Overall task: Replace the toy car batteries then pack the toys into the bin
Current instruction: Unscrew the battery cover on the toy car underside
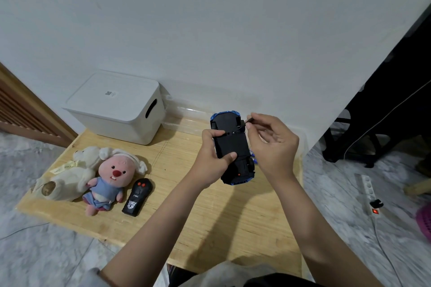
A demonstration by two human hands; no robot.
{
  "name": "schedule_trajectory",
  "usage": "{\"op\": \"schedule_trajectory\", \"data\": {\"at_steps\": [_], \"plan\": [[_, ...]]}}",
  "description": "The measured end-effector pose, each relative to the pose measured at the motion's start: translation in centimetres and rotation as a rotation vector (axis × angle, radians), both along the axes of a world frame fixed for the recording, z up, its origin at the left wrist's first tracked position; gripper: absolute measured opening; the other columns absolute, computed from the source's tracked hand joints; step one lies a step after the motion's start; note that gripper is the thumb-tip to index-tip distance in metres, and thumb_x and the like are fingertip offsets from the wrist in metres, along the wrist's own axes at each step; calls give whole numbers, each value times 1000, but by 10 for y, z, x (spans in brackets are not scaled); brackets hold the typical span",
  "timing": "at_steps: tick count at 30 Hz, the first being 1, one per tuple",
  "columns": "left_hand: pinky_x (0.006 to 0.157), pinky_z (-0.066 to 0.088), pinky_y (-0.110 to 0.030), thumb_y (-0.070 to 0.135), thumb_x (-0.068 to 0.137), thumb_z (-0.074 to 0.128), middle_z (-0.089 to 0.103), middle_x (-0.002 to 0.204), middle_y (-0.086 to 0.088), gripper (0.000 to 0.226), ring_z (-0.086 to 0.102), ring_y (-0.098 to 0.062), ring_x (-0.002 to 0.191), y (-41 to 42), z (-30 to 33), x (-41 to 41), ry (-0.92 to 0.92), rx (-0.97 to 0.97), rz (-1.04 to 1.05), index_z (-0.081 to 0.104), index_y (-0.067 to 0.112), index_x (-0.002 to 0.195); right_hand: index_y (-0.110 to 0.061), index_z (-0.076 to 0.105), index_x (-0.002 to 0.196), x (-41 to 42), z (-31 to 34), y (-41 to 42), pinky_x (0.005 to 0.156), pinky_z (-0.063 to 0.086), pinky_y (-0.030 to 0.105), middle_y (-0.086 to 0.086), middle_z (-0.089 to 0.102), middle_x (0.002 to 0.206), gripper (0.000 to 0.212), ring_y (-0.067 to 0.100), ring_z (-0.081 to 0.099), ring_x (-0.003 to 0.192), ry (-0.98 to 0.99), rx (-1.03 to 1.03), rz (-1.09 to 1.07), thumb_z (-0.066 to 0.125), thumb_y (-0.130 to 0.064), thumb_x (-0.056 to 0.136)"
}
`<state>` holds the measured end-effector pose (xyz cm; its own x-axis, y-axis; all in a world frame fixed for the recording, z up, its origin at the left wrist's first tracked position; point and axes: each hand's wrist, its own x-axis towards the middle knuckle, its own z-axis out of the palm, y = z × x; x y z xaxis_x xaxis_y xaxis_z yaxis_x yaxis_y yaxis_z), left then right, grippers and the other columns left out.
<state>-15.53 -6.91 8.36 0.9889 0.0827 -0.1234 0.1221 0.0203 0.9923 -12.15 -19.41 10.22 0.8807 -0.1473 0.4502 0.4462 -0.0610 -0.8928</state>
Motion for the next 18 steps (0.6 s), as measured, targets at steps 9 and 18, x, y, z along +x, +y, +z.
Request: {"op": "schedule_trajectory", "data": {"at_steps": [9,18], "plan": [[60,55,-20,-8,87,58,47,105,2,46,57,-16,92,2,-2,-4,-11,-2,-3,32,20,113,-15,69,90,0,3,0,73,55,21,3,69,84,23,7,68,76,-23,-68,-23,72,4,77],[66,60,-32,-6,87,59,46,114,-4,47,60,-13,87,4,-8,-7,-1,-17,-4,35,26,110,-11,66,86,-4,7,-6,75,56,28,6,69,84,19,16,67,76,49,47,-21,71,5,77]]}}
